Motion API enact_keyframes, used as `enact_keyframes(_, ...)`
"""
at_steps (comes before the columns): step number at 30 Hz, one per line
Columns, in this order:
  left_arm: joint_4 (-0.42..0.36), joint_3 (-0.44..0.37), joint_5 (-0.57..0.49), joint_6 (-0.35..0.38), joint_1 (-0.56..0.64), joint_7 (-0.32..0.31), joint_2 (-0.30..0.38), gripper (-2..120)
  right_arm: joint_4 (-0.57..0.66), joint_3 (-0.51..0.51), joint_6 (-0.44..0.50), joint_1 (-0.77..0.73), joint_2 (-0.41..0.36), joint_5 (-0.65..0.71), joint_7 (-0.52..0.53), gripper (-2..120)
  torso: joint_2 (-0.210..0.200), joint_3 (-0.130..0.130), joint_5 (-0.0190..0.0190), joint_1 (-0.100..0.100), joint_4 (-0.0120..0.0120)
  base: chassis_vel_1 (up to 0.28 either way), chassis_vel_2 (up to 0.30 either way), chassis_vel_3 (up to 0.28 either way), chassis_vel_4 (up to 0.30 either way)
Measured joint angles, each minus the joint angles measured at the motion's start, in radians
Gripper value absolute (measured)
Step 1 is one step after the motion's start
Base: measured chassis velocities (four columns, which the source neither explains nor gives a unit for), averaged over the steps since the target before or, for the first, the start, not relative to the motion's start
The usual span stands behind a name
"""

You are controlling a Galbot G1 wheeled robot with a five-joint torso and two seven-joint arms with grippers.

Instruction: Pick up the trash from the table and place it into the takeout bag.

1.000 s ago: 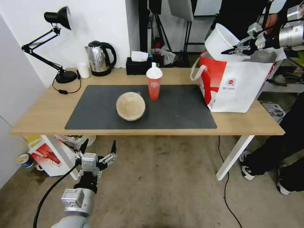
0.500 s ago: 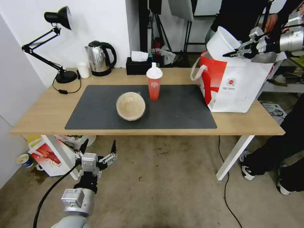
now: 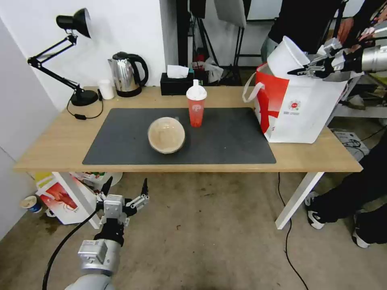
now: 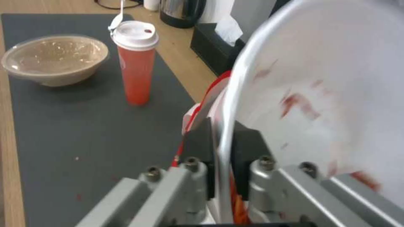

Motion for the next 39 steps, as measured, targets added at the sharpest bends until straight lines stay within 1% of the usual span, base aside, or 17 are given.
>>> enact_keyframes(3,0.0,0.0,0.0,0.0,0.0,0.0,0.0,100,0.001,-0.003,-0.004,-0.002,0.001,0.006,0.005,22,0.0,0.0,0.0001,0.0,0.0001,0.0,0.0,0.0,0.0)
enact_keyframes(4,0.0,0.0,0.0,0.0,0.0,0.0,0.0,100,0.001,-0.004,-0.007,-0.004,0.002,0.011,0.012,28,0.0,0.0,0.0001,0.0,0.0,0.0,0.0,0.0,0.0)
enact_keyframes(5,0.0,0.0,0.0,0.0,0.0,0.0,0.0,100,0.001,-0.004,-0.007,-0.004,0.002,0.011,0.012,28,0.0,0.0,0.0001,0.0,0.0,0.0,0.0,0.0,0.0)
enact_keyframes(8,0.0,0.0,0.0,0.0,0.0,0.0,0.0,100,0.0,-0.005,-0.017,-0.006,0.004,0.026,0.024,43,0.0,0.0,0.0,0.0,0.0001,0.0,0.0,0.0,0.0)
enact_keyframes(9,0.0,0.0,0.0,0.0,0.0,0.0,0.0,100,0.0,-0.005,-0.017,-0.006,0.004,0.026,0.024,43,0.0,0.0,0.0,0.0,0.0001,0.0,0.0,0.0,0.0)
enact_keyframes(11,0.0,0.0,0.0,0.0,0.0,0.0,0.0,100,-0.001,-0.006,-0.018,-0.006,0.006,0.029,0.028,50,0.0,0.0,0.0001,0.0,0.0001,0.0,0.0,0.0,0.0)
enact_keyframes(12,0.0,0.0,0.0,0.0,0.0,0.0,0.0,100,-0.003,-0.006,-0.019,-0.006,0.006,0.03,0.031,56,0.0,0.0,0.0001,0.0,0.0,0.0,0.0,0.0,0.0)
enact_keyframes(13,0.0,0.0,0.0,0.0,0.0,0.0,0.0,100,-0.005,-0.009,-0.019,-0.001,0.006,0.03,0.037,70,0.0,0.0,0.0001,0.0,0.0,0.0,0.0,0.0,0.0)
enact_keyframes(15,0.0,0.0,0.0,0.0,0.0,0.0,0.0,100,-0.006,-0.011,-0.02,0.0,0.006,0.03,0.038,73,0.0,0.0,0.0,0.0,0.0,0.0,0.0,0.0,0.0)
enact_keyframes(17,0.0,0.0,0.0,0.0,0.0,0.0,0.0,100,-0.011,-0.024,-0.019,0.011,0.006,0.03,0.041,85,0.0,0.0,0.0002,0.0,0.0,0.0,0.0,0.0,0.0)
enact_keyframes(19,0.0,0.0,0.0,0.0,0.0,0.0,0.0,100,-0.012,-0.027,-0.019,0.015,0.007,0.03,0.042,88,0.0,0.0,0.0001,0.0,0.0,0.0,0.0,0.0,0.0)
enact_keyframes(21,0.0,0.0,0.0,0.0,0.0,0.0,0.0,100,-0.014,-0.03,-0.018,0.026,0.01,0.03,0.045,97,0.0,0.0,0.0001,0.0,0.0,0.0,0.0,0.0,0.0)
enact_keyframes(27,0.0,0.0,0.0,0.0,0.0,0.0,0.0,100,0.018,-0.02,-0.015,0.036,0.006,0.068,0.069,100,0.0,0.0,0.0002,0.0,0.0,0.0,0.0,0.0,0.0)
enact_keyframes(34,0.0,0.0,0.0,0.0,0.0,0.0,0.0,100,0.111,0.007,-0.017,0.04,-0.013,0.182,0.141,100,0.0,0.0,0.0,0.0,0.0,0.0,0.0,0.0,0.0)
enact_keyframes(37,0.0,0.0,0.0,0.0,0.0,0.0,0.0,100,0.177,0.036,-0.014,0.012,-0.028,0.286,0.222,100,0.0,0.0,0.0,0.0,-0.0001,0.0,0.0,0.0,0.0)
enact_keyframes(38,0.0,0.0,0.0,0.0,0.0,0.0,0.0,100,0.177,0.036,-0.014,0.012,-0.028,0.286,0.222,100,0.0,0.0,0.0,0.0,-0.0001,0.0,0.0,0.0,0.0)
enact_keyframes(39,0.0,0.0,0.0,0.0,0.0,0.0,0.0,100,0.211,0.048,-0.008,-0.01,-0.036,0.329,0.265,100,0.0,0.0,0.0,0.0,0.0001,0.0,0.0,0.0,0.0)
